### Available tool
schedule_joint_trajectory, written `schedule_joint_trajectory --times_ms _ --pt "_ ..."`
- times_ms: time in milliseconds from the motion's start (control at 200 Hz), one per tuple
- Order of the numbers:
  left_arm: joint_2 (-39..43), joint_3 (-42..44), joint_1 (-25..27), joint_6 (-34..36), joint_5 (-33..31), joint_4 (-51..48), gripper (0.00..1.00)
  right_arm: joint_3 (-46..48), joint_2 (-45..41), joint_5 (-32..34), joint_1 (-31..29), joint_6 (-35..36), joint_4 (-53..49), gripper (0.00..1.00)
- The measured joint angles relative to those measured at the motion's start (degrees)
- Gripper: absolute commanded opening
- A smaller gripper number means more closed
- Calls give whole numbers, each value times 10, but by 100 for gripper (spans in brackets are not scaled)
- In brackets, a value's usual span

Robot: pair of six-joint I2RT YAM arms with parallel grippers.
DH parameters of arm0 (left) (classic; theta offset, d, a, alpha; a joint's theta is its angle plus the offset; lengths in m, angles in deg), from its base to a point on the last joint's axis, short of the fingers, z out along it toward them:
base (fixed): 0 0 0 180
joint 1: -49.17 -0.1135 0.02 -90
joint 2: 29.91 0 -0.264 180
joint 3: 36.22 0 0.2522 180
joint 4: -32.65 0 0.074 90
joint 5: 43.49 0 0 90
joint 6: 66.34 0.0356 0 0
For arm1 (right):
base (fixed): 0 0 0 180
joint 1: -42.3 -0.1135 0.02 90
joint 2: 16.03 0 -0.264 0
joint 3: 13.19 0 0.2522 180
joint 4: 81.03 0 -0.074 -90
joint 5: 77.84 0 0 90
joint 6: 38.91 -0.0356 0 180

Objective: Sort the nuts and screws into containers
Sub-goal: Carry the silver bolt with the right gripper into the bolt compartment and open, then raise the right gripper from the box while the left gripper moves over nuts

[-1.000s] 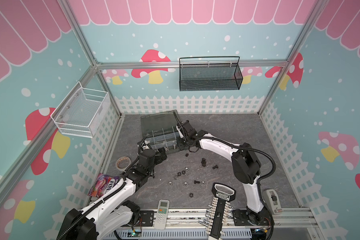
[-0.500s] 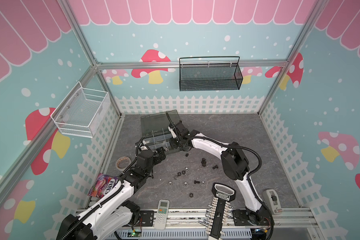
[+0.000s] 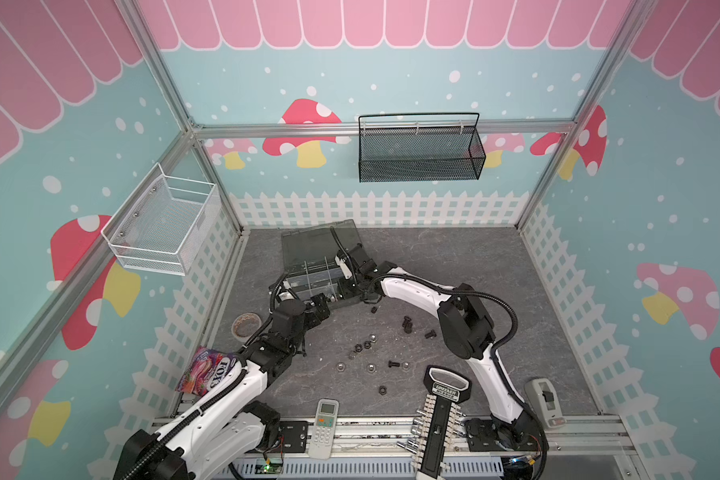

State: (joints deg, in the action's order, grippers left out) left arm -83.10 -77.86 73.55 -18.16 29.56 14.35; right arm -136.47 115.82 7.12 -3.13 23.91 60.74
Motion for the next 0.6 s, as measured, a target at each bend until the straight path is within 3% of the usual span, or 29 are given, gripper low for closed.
schedule_joint_trajectory --times_ms 385,600 --pt "6 0 -3 0 0 -21 99 1 -5 33 0 0 -4 38" --pt "11 0 -3 2 0 -30 99 35 -62 72 0 -4 1 38"
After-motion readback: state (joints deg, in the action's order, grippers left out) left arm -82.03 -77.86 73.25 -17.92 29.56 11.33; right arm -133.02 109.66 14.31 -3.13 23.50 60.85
